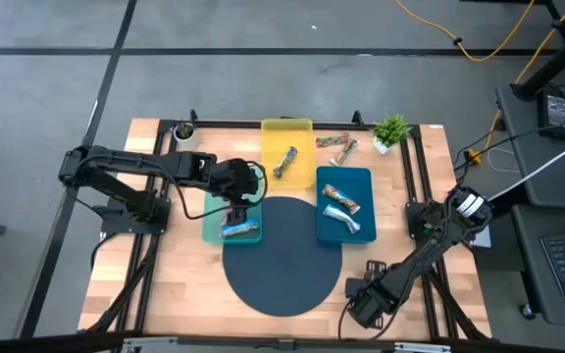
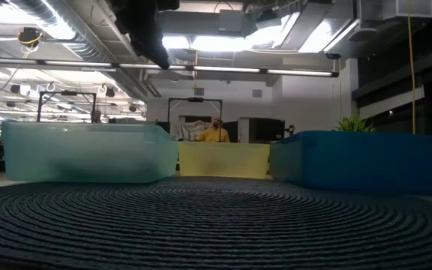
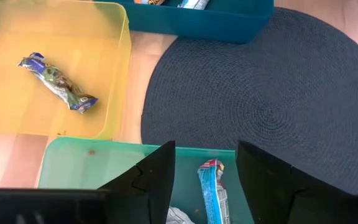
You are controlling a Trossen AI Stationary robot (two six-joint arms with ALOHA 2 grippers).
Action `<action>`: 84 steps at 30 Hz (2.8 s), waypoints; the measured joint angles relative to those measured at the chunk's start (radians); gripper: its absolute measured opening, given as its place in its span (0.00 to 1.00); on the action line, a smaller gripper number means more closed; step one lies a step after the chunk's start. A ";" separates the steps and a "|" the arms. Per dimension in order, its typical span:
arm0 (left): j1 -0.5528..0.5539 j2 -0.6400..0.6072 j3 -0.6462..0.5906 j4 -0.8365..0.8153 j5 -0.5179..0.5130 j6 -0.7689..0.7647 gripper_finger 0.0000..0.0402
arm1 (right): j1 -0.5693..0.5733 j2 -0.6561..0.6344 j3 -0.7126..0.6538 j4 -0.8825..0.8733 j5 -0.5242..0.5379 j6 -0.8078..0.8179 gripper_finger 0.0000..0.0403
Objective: Pick and place Granola Bars by type
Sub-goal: Put the blue granola bar into the yellow bin
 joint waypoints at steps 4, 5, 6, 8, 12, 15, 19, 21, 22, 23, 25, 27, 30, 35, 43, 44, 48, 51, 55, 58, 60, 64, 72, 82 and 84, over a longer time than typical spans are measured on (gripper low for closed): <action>0.000 0.000 0.000 0.016 0.000 -0.001 0.39 | -0.001 0.002 0.005 -0.013 0.004 -0.010 0.43; 0.000 0.000 0.000 0.021 0.000 -0.004 0.39 | 0.000 0.003 0.009 -0.018 0.004 -0.012 0.39; 0.000 0.000 0.000 0.023 0.000 -0.006 0.39 | -0.001 0.005 0.016 -0.028 0.005 -0.014 0.36; 0.000 0.000 0.000 0.028 0.000 -0.007 0.39 | 0.000 0.010 0.037 -0.038 -0.003 -0.029 0.31; 0.000 0.000 0.000 0.029 0.000 -0.005 0.39 | 0.001 -0.002 0.081 -0.102 -0.008 -0.069 0.20; 0.000 0.000 0.000 0.029 -0.001 -0.005 0.39 | 0.000 -0.044 0.098 -0.096 0.001 -0.052 0.13; 0.000 0.000 0.000 0.030 -0.001 0.002 0.38 | 0.000 -0.129 0.102 -0.096 0.045 0.045 0.08; 0.000 0.000 0.000 0.031 -0.002 0.003 0.39 | 0.000 -0.192 0.102 -0.096 0.101 0.111 0.08; 0.000 0.000 0.000 0.031 -0.002 0.004 0.38 | 0.000 -0.224 0.102 -0.095 0.144 0.143 0.09; 0.000 0.000 0.000 0.032 -0.003 0.009 0.38 | 0.000 -0.256 0.102 -0.096 0.198 0.176 0.10; 0.000 0.000 0.000 0.033 -0.004 0.020 0.38 | 0.000 -0.323 0.102 -0.096 0.322 0.225 0.11; 0.000 0.000 0.000 0.043 -0.004 0.029 0.38 | 0.000 -0.391 0.102 -0.095 0.455 0.258 0.12; 0.000 0.000 0.000 0.064 -0.004 0.031 0.38 | 0.000 -0.476 0.102 -0.091 0.618 0.271 0.10; 0.000 0.000 0.000 0.074 -0.004 0.031 0.37 | 0.000 -0.574 0.102 -0.059 0.759 0.244 0.07; 0.000 0.000 0.000 0.074 -0.004 0.031 0.36 | 0.000 -0.634 0.102 0.208 0.759 -0.079 0.09; 0.000 0.000 0.000 0.074 -0.004 0.031 0.36 | 0.000 -0.639 0.102 0.265 0.746 -0.135 0.09; 0.000 0.000 0.000 0.073 -0.004 0.039 0.36 | 0.000 -0.652 0.102 0.485 0.690 -0.313 0.06; 0.000 0.000 0.000 0.073 -0.004 0.039 0.36 | 0.004 -0.655 0.102 0.621 0.678 -0.414 0.06; 0.000 0.000 0.000 0.074 -0.005 0.049 0.36 | 0.022 -0.656 0.103 0.742 0.666 -0.520 0.09; 0.000 0.000 0.000 0.073 -0.005 0.057 0.36 | 0.033 -0.656 0.103 0.797 0.627 -0.563 0.07; 0.000 0.000 0.000 0.074 -0.005 0.057 0.36 | 0.041 -0.656 0.103 0.828 0.597 -0.588 0.05; 0.000 0.000 0.000 0.074 -0.005 0.058 0.36 | 0.052 -0.656 0.103 0.861 0.579 -0.621 0.05; 0.000 0.000 0.000 0.074 -0.005 0.075 0.36 | 0.057 -0.655 0.103 0.859 0.588 -0.625 0.09; 0.000 0.000 0.000 0.074 -0.005 0.075 0.36 | 0.056 -0.655 0.103 0.606 0.848 -0.477 0.09; 0.000 0.000 0.000 0.074 -0.005 0.075 0.36 | 0.056 -0.655 0.103 0.525 0.909 -0.398 0.12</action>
